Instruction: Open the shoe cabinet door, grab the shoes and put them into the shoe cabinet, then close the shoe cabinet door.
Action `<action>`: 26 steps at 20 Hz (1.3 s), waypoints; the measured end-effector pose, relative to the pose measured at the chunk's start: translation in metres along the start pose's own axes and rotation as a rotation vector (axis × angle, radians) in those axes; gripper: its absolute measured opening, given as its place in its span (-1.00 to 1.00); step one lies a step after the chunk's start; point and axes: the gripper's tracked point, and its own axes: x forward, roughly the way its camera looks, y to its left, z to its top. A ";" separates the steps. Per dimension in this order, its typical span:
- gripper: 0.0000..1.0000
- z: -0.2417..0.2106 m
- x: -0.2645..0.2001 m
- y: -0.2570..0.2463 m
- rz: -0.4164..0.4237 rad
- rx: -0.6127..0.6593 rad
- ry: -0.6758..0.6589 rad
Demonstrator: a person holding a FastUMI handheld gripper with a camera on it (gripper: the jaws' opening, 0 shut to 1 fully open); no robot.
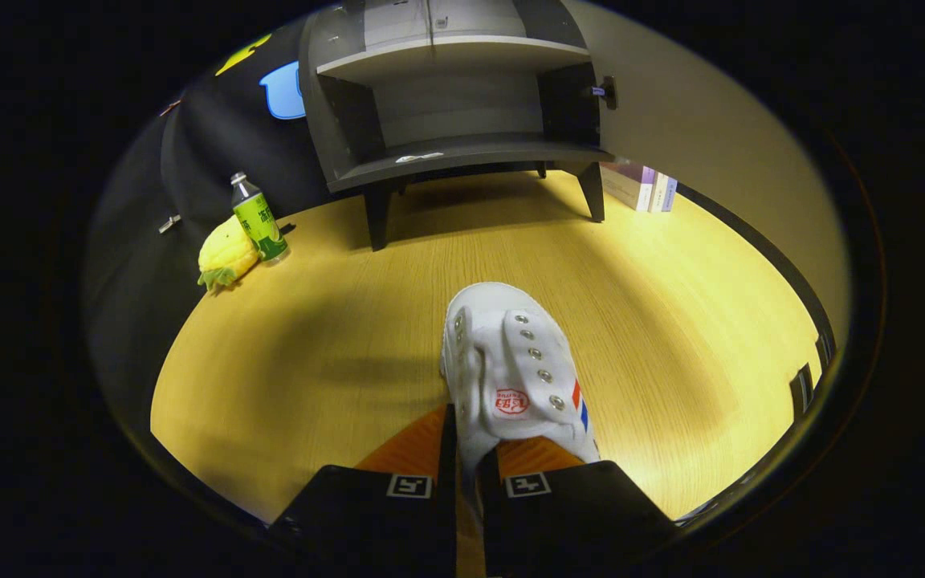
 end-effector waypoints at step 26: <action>-0.90 0.007 0.018 -0.006 0.048 0.028 -0.086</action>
